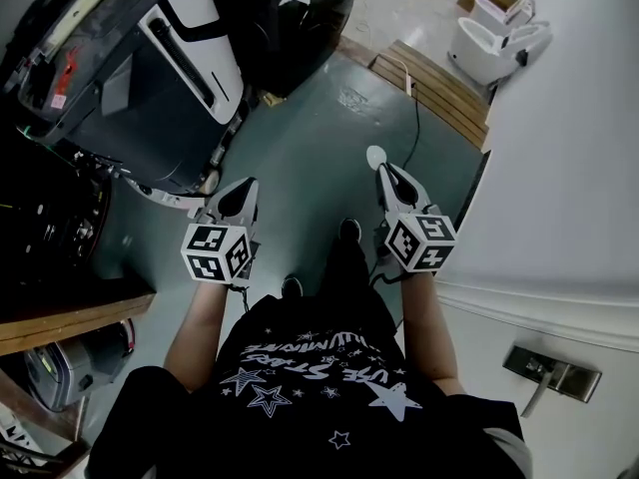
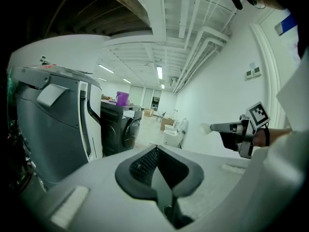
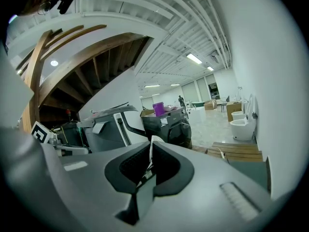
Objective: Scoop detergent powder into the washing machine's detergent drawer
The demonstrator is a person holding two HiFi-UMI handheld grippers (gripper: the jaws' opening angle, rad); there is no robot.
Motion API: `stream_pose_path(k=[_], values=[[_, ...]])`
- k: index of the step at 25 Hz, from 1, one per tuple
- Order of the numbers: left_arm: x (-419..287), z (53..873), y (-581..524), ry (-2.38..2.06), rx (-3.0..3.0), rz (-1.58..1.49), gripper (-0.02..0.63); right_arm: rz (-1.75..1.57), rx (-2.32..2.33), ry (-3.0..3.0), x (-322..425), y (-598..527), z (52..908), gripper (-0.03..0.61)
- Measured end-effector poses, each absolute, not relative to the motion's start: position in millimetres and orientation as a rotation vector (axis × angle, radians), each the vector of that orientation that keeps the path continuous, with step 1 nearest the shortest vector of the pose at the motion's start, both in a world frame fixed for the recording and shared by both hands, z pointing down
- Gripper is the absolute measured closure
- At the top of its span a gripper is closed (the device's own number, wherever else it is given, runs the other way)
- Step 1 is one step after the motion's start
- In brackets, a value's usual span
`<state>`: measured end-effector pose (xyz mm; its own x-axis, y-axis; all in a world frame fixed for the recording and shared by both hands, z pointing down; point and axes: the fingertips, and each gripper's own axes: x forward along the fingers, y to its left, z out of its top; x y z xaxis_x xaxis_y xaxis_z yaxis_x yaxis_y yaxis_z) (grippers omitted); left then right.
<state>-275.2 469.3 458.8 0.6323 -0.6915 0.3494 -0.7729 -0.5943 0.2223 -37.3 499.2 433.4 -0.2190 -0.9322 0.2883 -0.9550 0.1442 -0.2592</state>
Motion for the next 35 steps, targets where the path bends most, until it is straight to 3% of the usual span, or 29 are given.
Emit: stream_pose_path(k=[8,20,35], values=[[-234.4,469.0,413.1,-1.233,2.447,0.351,0.612,0.634,1.911,-2.346,21.4,431.2,444.1,0.540],[-105.1,445.5,296.4,-1.363,2.425,0.325,0.612,0.631,1.771,-2.473,145.6,293.5,428.8,0.540],[-93.1,456.5,221.5,-1.456,2.338,0.349,0.612,0.715,1.619,-2.529,151.4,203.9,449.0,0.540]])
